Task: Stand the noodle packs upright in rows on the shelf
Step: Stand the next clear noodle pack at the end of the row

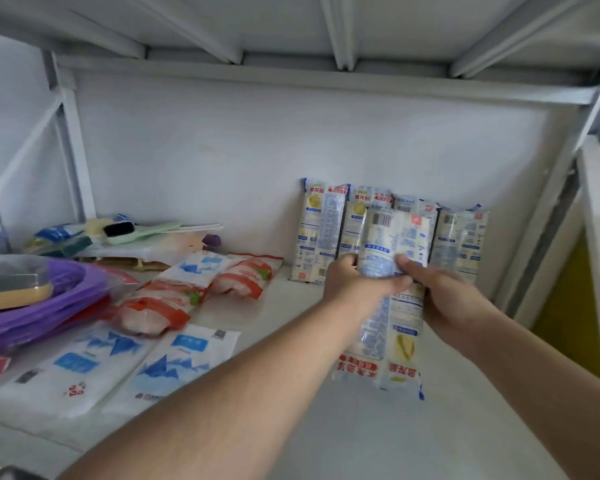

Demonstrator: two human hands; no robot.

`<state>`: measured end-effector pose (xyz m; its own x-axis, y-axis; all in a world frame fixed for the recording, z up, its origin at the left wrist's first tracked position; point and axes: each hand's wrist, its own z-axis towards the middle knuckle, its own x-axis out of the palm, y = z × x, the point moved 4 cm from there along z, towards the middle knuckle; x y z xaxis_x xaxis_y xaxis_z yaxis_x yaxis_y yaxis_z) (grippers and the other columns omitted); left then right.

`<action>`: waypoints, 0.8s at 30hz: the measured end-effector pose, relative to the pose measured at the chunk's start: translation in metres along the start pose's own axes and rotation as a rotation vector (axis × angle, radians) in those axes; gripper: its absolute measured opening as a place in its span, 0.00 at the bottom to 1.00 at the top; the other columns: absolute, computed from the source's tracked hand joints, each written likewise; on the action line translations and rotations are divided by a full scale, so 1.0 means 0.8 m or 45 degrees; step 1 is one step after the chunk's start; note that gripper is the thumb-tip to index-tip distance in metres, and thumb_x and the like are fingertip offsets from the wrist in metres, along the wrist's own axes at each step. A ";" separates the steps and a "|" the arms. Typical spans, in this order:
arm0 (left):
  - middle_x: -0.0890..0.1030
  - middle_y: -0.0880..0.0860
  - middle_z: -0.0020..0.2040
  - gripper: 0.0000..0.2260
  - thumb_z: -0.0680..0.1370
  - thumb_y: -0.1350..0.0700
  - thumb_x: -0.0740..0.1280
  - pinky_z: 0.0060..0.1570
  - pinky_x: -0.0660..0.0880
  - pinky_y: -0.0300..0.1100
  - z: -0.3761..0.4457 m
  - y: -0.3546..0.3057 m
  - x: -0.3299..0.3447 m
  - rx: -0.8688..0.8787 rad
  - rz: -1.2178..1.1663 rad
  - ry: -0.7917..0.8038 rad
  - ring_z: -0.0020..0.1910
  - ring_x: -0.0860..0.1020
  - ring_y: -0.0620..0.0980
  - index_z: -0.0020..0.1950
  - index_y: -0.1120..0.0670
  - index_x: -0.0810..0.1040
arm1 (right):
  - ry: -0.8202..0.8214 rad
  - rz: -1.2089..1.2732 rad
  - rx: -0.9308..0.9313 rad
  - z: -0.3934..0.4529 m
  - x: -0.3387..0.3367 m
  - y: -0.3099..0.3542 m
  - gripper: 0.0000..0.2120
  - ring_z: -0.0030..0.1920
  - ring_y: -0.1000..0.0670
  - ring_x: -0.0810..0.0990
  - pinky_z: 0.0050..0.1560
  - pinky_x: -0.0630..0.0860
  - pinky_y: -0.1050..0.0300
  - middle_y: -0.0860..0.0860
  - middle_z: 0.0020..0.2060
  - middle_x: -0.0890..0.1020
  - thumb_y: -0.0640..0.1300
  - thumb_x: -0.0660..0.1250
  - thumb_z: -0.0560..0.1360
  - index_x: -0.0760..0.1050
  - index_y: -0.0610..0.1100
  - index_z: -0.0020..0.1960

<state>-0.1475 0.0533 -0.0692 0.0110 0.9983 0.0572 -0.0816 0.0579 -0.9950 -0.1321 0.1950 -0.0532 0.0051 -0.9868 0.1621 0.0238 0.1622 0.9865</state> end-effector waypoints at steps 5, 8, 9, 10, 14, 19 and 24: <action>0.87 0.47 0.48 0.29 0.57 0.48 0.84 0.55 0.81 0.52 0.003 -0.004 -0.012 0.032 0.022 0.088 0.47 0.86 0.49 0.56 0.48 0.81 | -0.052 -0.032 -0.087 0.001 0.008 0.010 0.18 0.55 0.42 0.88 0.63 0.80 0.44 0.41 0.53 0.88 0.42 0.76 0.73 0.82 0.35 0.60; 0.87 0.48 0.49 0.31 0.56 0.46 0.84 0.57 0.80 0.53 0.003 -0.008 -0.014 0.053 -0.030 0.156 0.49 0.86 0.50 0.57 0.49 0.82 | -0.091 -0.045 -0.134 -0.001 0.012 0.016 0.18 0.54 0.42 0.88 0.62 0.81 0.43 0.42 0.52 0.89 0.43 0.78 0.72 0.83 0.37 0.59; 0.87 0.49 0.49 0.31 0.56 0.46 0.84 0.57 0.80 0.54 0.002 -0.009 -0.015 0.050 -0.046 0.177 0.49 0.86 0.51 0.57 0.49 0.82 | -0.094 -0.050 -0.141 -0.001 0.012 0.018 0.18 0.54 0.41 0.88 0.62 0.81 0.42 0.42 0.52 0.89 0.44 0.78 0.72 0.84 0.38 0.59; 0.87 0.50 0.49 0.30 0.58 0.47 0.84 0.57 0.80 0.54 0.002 -0.009 -0.015 0.043 -0.062 0.202 0.49 0.86 0.52 0.57 0.50 0.82 | -0.095 -0.054 -0.146 0.000 0.012 0.019 0.17 0.54 0.41 0.88 0.62 0.81 0.42 0.42 0.52 0.89 0.44 0.78 0.72 0.84 0.38 0.58; 0.87 0.51 0.51 0.24 0.65 0.52 0.82 0.59 0.79 0.55 0.002 -0.005 -0.019 -0.026 -0.089 0.329 0.51 0.86 0.52 0.59 0.52 0.82 | -0.117 -0.071 -0.148 0.000 0.010 0.022 0.16 0.53 0.40 0.88 0.59 0.82 0.41 0.42 0.52 0.89 0.44 0.78 0.72 0.85 0.39 0.58; 0.87 0.49 0.53 0.21 0.69 0.54 0.80 0.61 0.78 0.52 -0.004 0.015 -0.023 -0.119 0.013 0.437 0.53 0.85 0.49 0.60 0.51 0.81 | -0.188 -0.074 -0.141 0.001 0.003 0.023 0.17 0.51 0.42 0.89 0.52 0.84 0.45 0.44 0.49 0.89 0.45 0.79 0.72 0.85 0.40 0.58; 0.87 0.49 0.52 0.20 0.71 0.55 0.79 0.59 0.79 0.51 -0.008 0.021 -0.022 -0.122 0.050 0.467 0.52 0.85 0.48 0.61 0.52 0.81 | -0.229 -0.073 -0.140 0.004 -0.006 0.021 0.18 0.51 0.43 0.89 0.53 0.85 0.43 0.45 0.49 0.89 0.46 0.80 0.71 0.84 0.41 0.58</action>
<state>-0.1428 0.0366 -0.0876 0.3670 0.9302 0.0030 0.0045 0.0015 -1.0000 -0.1349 0.2023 -0.0371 -0.1778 -0.9771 0.1172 0.1276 0.0952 0.9872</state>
